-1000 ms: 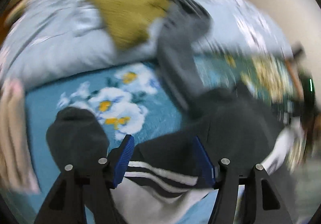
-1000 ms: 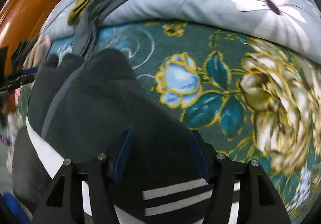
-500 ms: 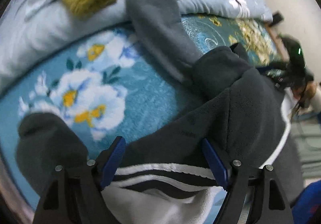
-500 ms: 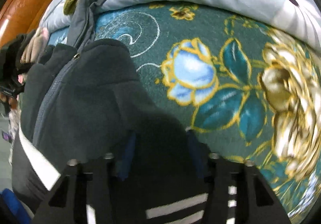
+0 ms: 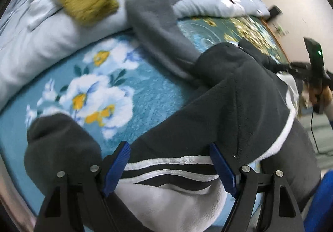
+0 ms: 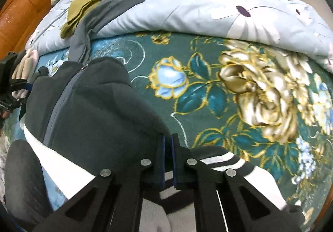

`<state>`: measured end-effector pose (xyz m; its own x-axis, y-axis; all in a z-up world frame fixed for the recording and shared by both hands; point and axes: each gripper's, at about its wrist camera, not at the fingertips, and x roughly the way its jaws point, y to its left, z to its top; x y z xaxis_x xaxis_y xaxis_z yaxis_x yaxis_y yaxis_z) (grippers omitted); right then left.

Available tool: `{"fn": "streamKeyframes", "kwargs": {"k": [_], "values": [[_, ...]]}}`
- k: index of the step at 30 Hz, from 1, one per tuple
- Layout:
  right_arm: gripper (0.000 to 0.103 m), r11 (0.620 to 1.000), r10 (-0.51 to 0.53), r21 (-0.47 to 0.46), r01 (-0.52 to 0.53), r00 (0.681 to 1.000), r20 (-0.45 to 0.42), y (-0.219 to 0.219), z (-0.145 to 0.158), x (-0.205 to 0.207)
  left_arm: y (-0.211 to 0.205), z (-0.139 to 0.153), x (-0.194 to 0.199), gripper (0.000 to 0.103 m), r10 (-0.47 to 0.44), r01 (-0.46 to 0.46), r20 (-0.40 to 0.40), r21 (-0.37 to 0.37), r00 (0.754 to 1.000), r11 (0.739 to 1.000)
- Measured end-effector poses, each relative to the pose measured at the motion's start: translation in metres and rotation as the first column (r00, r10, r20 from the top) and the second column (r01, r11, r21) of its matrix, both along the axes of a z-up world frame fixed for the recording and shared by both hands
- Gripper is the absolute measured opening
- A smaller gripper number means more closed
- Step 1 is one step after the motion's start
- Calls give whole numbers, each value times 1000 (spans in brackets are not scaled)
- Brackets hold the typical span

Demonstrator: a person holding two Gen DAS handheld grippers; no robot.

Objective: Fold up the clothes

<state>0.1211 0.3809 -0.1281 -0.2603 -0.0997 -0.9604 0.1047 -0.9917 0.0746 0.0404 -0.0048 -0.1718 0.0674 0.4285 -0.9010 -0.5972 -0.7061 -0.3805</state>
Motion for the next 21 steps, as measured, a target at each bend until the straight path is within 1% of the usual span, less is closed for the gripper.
{"fn": "streamKeyframes", "kwargs": {"k": [1, 3, 5, 13, 14, 15, 17, 18, 19, 20, 21], "values": [[5, 1000, -1, 10, 1, 1000, -2, -3, 3, -1, -1, 0, -3, 82, -30, 30, 12, -2, 999, 1000], [5, 1000, 1, 23, -1, 1000, -1, -7, 8, 0, 5, -2, -3, 82, -108, 108, 5, -20, 994, 994], [5, 999, -3, 33, 3, 1000, 8, -13, 7, -1, 15, -5, -2, 82, -189, 189, -8, -44, 982, 981], [5, 998, -61, 33, 60, 998, 26, -16, 7, 6, 21, -26, -7, 81, -167, 170, 101, -24, 981, 985], [5, 997, -67, 33, 66, 997, 27, -16, 6, 6, 22, -29, -8, 76, -163, 167, 115, -21, 980, 986], [5, 997, -74, 33, 73, 997, 29, -17, 6, 7, 19, -26, -4, 70, -151, 153, 99, -13, 984, 988], [5, 996, -87, 32, 86, 996, 31, -18, 6, 8, 14, -18, 10, 48, -122, 122, 47, 3, 991, 992], [5, 995, -94, 33, 93, 995, 28, -19, 6, 8, 12, -15, 17, 39, -109, 109, 22, 3, 994, 994], [5, 994, -102, 35, 101, 995, 14, -19, 8, 10, 11, -12, 24, 20, -93, 93, -19, -15, 995, 996], [5, 993, -109, 36, 109, 994, -1, -20, 10, 12, 11, -10, 32, 13, -83, 81, -59, -43, 995, 996], [5, 992, -117, 38, 117, 993, -18, -21, 13, 14, 10, -6, 40, 13, -72, 66, -98, -57, 993, 996]]}}
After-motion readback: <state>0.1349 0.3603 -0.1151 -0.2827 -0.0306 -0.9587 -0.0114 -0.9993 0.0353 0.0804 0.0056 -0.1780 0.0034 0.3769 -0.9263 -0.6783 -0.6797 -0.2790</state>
